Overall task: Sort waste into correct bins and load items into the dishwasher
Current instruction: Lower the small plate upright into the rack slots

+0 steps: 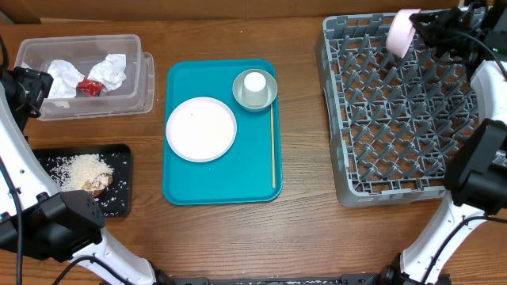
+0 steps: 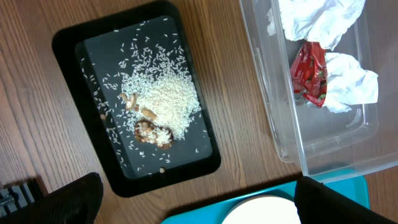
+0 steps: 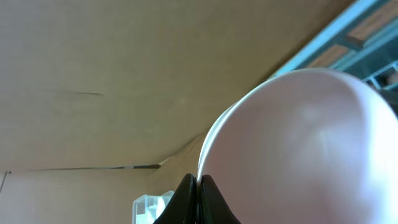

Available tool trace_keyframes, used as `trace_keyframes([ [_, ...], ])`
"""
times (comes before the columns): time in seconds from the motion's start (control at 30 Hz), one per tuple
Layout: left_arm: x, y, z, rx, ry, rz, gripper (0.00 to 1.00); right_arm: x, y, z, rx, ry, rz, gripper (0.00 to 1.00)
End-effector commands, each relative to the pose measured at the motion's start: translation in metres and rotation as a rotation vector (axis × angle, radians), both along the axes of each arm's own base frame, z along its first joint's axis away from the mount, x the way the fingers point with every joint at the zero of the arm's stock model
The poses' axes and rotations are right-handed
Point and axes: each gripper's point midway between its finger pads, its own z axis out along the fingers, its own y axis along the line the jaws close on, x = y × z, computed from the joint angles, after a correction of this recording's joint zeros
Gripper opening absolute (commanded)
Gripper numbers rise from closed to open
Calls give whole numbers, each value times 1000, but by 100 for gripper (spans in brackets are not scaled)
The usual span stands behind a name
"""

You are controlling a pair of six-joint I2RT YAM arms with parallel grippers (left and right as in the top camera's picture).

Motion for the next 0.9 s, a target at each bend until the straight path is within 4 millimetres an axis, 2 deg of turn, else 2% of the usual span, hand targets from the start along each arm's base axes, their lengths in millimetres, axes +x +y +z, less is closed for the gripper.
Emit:
trace_keyframes([
  [0.0,3,-2,-4,-7,5,6,100,3,-2,-12,19,16,5,4],
  [0.17,3,-2,-4,-7,5,6,100,3,-5,-12,19,17,0,4],
  [0.4,3,-2,-4,-7,5,6,100,-6,-27,-17,42,53,-35,4],
  [0.7,3,-2,-4,-7,5,6,100,-34,-68,-25,59,141,-106,4],
  [0.8,3,-2,-4,-7,5,6,100,-45,-78,-21,32,156,-121,9],
  [0.87,3,-2,-4,-7,5,6,100,-54,-89,-22,13,204,-175,9],
])
